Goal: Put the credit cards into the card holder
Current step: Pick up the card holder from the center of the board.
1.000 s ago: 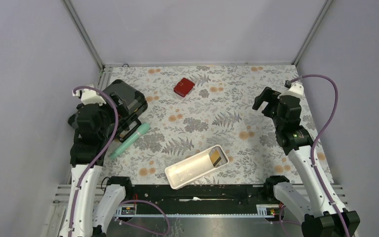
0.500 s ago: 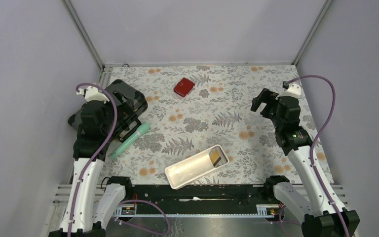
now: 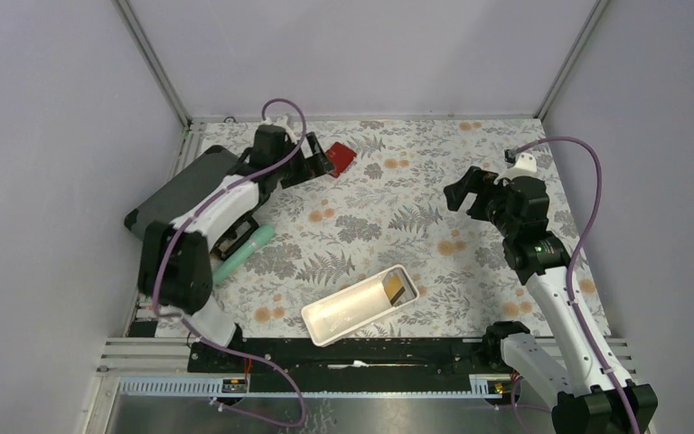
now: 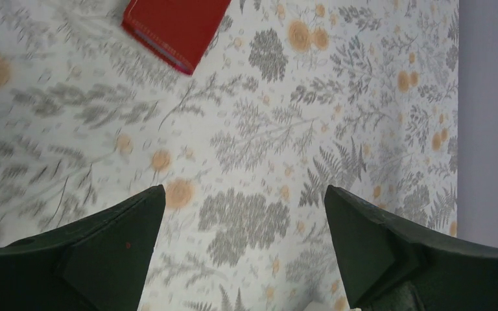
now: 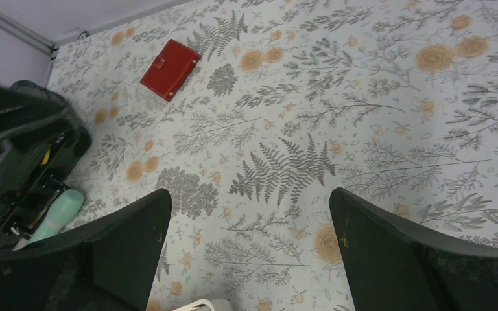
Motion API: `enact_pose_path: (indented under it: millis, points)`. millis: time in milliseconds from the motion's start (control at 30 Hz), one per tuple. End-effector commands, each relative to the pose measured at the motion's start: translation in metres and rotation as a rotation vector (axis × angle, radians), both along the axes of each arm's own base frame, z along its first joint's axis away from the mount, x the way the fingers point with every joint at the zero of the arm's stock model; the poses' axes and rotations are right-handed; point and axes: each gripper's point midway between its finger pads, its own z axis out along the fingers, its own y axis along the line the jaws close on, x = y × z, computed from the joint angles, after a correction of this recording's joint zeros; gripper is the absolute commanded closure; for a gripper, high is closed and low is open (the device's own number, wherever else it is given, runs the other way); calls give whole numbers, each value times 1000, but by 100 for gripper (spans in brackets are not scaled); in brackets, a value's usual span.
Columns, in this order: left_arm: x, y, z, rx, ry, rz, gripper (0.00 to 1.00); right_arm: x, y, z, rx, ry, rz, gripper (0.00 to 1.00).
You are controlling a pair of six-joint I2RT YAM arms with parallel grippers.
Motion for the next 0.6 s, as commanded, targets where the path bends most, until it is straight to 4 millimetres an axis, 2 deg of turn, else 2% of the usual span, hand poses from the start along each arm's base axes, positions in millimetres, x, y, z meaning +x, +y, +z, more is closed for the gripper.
enact_pose_path:
  millis: [0, 67, 100, 133, 233, 300, 400, 567]
  points:
    - [59, -30, 26, -101, -82, -35, 1, -6, 16, 13, 61, -27, 83, 1]
    - [80, -30, 12, -93, -60, 1, 1, -9, 19, 13, 73, -27, 95, 1]
    - [91, -27, -1, -101, -33, 26, 1, -11, 20, 14, 79, -27, 104, 1]
    - [100, -24, -1, -125, -30, 48, 1, -11, 21, 15, 83, -29, 108, 1]
    - [123, -6, -27, -188, 22, 126, 5, -15, 22, 15, 88, -31, 116, 1]
    - [131, 1, -42, -205, 45, 152, 6, -17, 22, 13, 88, -32, 116, 1]
    - [141, 0, -54, -222, 68, 138, 8, -17, 20, 9, 84, -24, 107, 1]
    - [147, 5, -72, -215, 92, 140, 10, -15, 23, 1, 86, -4, 118, 1]
